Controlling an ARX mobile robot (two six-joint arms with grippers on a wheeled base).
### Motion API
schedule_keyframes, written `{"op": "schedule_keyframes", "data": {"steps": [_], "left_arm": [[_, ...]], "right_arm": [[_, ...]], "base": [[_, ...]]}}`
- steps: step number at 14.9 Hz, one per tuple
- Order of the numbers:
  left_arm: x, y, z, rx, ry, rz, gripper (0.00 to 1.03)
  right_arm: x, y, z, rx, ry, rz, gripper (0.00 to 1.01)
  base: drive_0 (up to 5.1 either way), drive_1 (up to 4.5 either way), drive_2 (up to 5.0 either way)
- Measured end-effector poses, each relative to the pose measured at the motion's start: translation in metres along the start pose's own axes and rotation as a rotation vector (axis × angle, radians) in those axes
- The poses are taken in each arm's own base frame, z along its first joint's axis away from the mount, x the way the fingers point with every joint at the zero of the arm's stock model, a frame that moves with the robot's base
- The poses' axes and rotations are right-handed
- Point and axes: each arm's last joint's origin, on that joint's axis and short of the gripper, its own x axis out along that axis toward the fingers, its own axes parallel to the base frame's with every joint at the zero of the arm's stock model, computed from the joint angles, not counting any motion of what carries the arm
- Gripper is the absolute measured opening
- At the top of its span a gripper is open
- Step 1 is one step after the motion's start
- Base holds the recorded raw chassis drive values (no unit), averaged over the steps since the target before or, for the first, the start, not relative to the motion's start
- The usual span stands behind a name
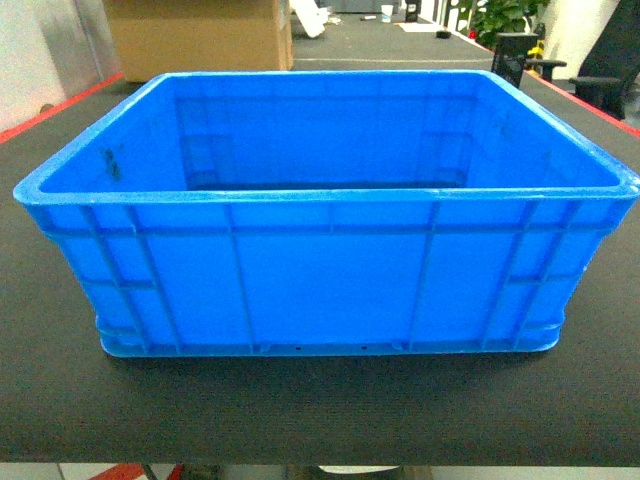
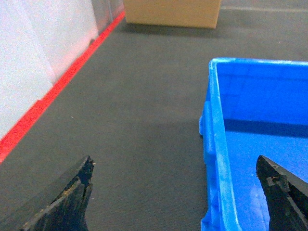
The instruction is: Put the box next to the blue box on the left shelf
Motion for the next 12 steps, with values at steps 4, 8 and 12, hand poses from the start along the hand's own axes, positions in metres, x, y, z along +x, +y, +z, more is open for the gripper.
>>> {"op": "schedule_keyframes", "data": {"steps": [4, 8, 12], "left_arm": [[0.107, -0.045, 0.033, 0.037, 0.264, -0.079, 0.98], [0.137, -0.059, 0.004, 0.052, 0.475, -0.113, 0.98], [0.147, -0.064, -0.013, 0.05, 0.551, -0.09, 0.98]], "right_arm": [[0.125, 0.019, 0.044, -0.012, 0.276, 0.03, 0.98], [0.165, 0.029, 0.02, 0.013, 0.465, 0.056, 0.98], [0.174, 0.032, 0.009, 0.031, 0.506, 0.056, 0.98]], "base": [[0.0, 0.0, 0.0], [0.0, 0.0, 0.0], [0.0, 0.0, 0.0]]}}
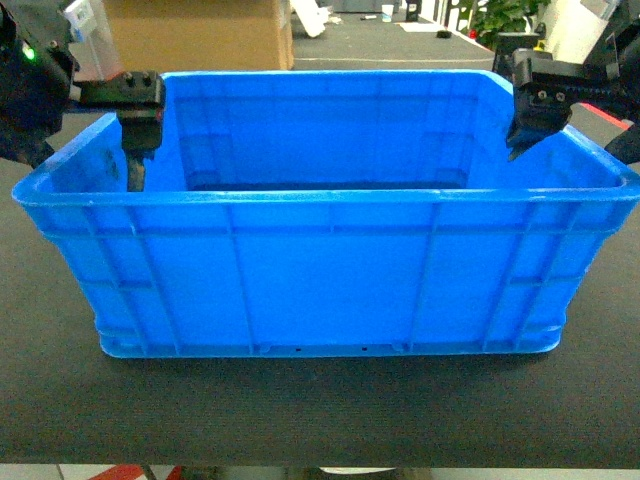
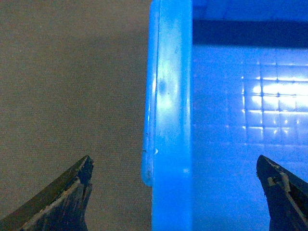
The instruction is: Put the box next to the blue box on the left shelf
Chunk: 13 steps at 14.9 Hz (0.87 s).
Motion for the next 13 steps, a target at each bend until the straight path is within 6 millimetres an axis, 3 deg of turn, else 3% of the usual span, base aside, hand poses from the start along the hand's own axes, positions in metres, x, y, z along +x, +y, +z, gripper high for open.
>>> {"op": "schedule_keyframes", "data": {"steps": [7, 8, 9, 13], "left_arm": [[0.0087, -0.0006, -0.0059, 0.006, 0.038, 0.021, 0.98], [0.0099, -0.0013, -0.0067, 0.007, 0.043, 0.021, 0.98], [0.0114, -0.0018, -0.0081, 0.01, 0.051, 0.021, 0.92], [0.0116, -0.004, -0.008, 0.015, 0.048, 0.025, 0.55]], "right_arm": [[0.0112, -0.0016, -0.0063, 0.006, 0.039, -0.006, 0.98], [0.0114, -0.0014, -0.0064, 0.01, 0.04, 0.002, 0.93], [0.0112, -0.0014, -0.0063, 0.01, 0.04, 0.002, 0.84], [0.0113, -0.0015, -0.0065, 0.009, 0.042, 0.004, 0.47]], "base": [[0.0, 0.0, 0.0], [0.0, 0.0, 0.0], [0.0, 0.0, 0.0], [0.0, 0.0, 0.0]]}}
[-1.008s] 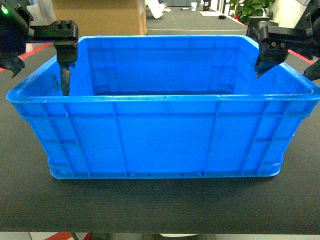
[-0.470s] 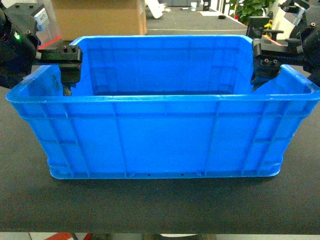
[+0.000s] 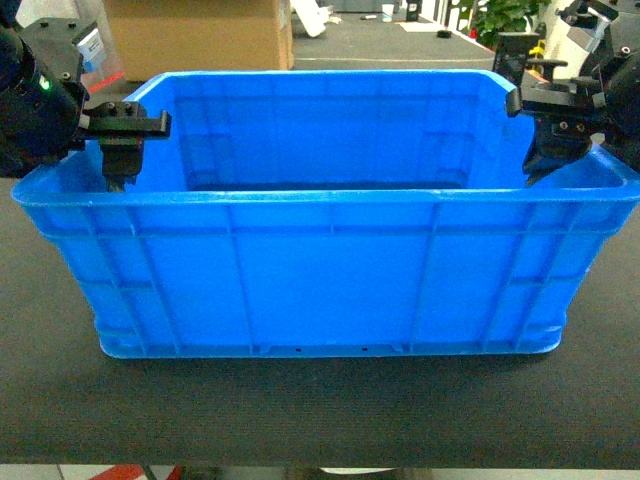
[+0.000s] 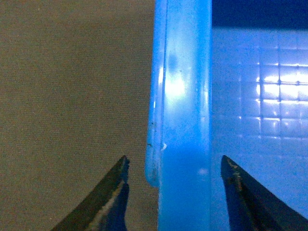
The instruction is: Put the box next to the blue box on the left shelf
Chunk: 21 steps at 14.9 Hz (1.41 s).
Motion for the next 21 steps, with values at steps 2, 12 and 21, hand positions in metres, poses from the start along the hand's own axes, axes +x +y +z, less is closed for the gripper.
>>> {"op": "schedule_keyframes", "data": {"steps": [2, 12, 21], "left_arm": [[0.0, -0.002, 0.002, 0.009, -0.022, 0.012, 0.35], [-0.08, -0.001, -0.011, -0.083, -0.552, 0.0, 0.19], [-0.125, -0.003, -0.038, -0.11, -0.813, -0.001, 0.18]], "right_arm": [[0.0, 0.0, 0.001, -0.004, -0.015, -0.002, 0.27], [-0.076, 0.005, -0.016, -0.038, -0.504, 0.004, 0.09], [-0.132, 0.008, -0.046, -0.074, -0.727, -0.06, 0.09]], "base": [[0.0, 0.0, 0.0], [0.0, 0.0, 0.0], [0.0, 0.0, 0.0]]}}
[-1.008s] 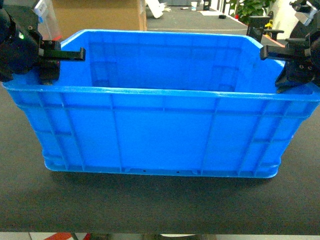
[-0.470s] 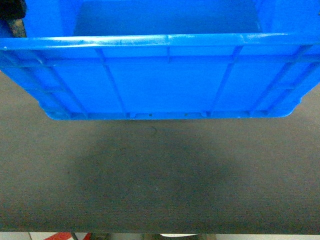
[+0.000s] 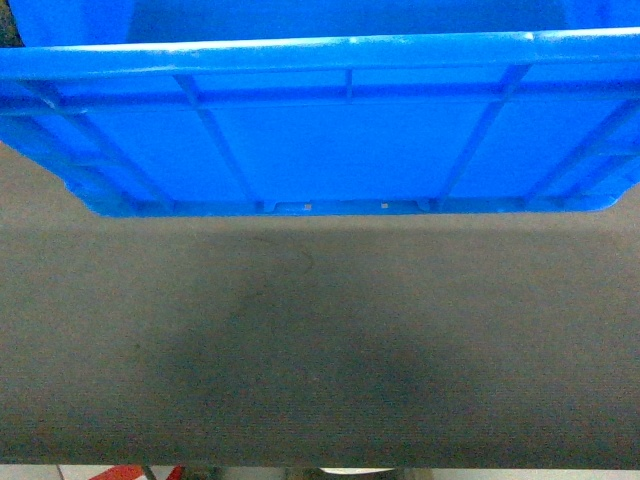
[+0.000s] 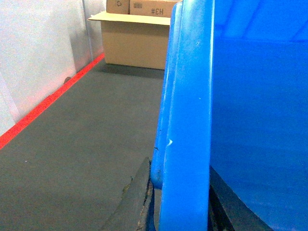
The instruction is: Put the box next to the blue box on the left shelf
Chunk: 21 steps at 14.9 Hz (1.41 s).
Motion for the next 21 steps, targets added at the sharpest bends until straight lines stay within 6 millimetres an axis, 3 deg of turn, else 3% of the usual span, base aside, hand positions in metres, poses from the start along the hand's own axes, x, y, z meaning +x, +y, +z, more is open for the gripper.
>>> {"op": "schedule_keyframes", "data": {"steps": [10, 21], "left_arm": [[-0.012, -0.003, 0.015, 0.012, -0.055, -0.013, 0.18], [-0.013, -0.004, 0.015, 0.013, -0.05, -0.015, 0.18]], "right_arm": [[-0.02, -0.004, 0.001, -0.001, -0.067, -0.002, 0.09], [-0.02, -0.004, 0.001, -0.014, -0.066, -0.003, 0.09]], "base": [[0.0, 0.0, 0.0], [0.0, 0.0, 0.0]]}}
